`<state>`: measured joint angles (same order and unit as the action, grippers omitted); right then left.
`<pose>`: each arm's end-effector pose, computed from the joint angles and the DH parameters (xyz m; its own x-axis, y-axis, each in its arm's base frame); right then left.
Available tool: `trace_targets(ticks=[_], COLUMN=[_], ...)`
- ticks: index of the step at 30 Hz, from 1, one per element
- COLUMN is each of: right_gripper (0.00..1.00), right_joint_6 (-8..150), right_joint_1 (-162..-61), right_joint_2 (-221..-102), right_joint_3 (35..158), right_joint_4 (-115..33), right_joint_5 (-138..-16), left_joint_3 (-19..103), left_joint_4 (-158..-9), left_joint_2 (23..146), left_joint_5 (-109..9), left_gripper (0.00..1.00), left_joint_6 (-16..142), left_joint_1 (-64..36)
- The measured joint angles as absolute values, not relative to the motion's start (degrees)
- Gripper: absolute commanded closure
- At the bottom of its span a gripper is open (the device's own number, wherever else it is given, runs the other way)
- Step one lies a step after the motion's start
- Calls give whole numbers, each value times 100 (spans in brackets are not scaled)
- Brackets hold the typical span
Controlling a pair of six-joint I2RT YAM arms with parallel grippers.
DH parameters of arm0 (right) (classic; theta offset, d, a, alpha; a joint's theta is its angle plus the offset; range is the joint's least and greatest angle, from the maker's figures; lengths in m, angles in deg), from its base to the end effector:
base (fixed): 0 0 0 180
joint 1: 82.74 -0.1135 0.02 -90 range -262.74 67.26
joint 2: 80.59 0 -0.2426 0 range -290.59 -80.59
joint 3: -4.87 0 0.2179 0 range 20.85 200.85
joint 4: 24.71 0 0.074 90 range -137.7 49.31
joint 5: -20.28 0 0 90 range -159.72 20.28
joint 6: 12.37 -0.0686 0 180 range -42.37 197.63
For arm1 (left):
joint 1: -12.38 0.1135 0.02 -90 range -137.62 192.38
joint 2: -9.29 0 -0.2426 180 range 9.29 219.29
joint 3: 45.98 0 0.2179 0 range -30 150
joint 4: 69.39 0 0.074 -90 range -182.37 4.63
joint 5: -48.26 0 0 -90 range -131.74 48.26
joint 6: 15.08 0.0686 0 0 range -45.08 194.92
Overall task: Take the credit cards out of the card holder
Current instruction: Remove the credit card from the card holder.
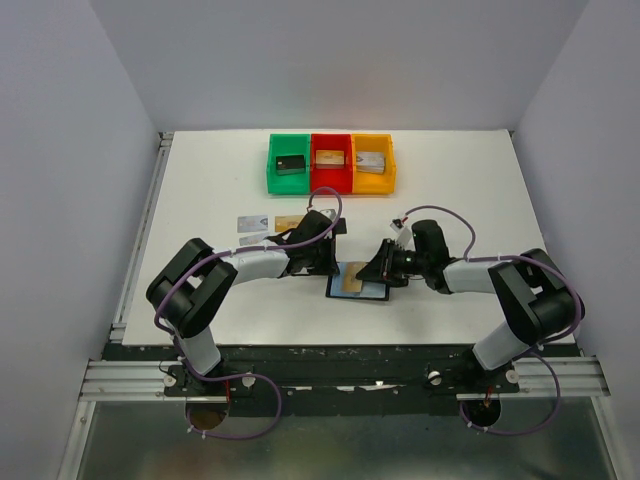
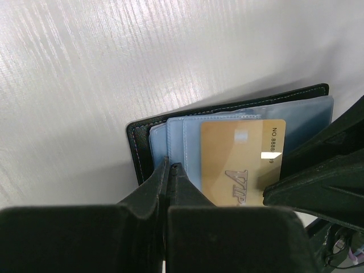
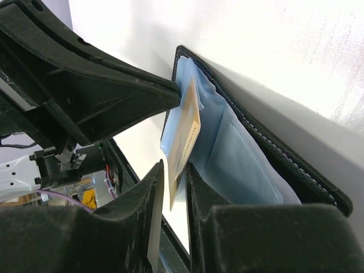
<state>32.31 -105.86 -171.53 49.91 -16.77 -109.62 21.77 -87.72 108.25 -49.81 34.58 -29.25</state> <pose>0.2361 0.1486 0.1217 -0.9427 0.1906 -0.2738 -0.1366 0.5282 0.8381 0.2449 -0.2306 0.1322 -0.9033 -0.0546 -0.4255 0.1851 0.8451 -0.5015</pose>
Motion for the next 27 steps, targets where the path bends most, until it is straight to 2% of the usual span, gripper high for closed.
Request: trace_targets(ticks=[10, 27], right_gripper=[69, 81], right_joint_6=[3089, 2838], right_joint_1=[-10586, -10549], right_joint_2=[-17316, -17461], right_joint_3=[4991, 4991], right_joint_4=[-1509, -1275], right_joint_5=[-11021, -11096], left_joint_3=[2197, 2201], left_joint_4=[-8761, -8763], left_joint_2=[10838, 10842], left_joint_5=[-5034, -5032], left_gripper=[100, 100], left_joint_6=[3557, 3609], left_joint_1=[-2925, -2935])
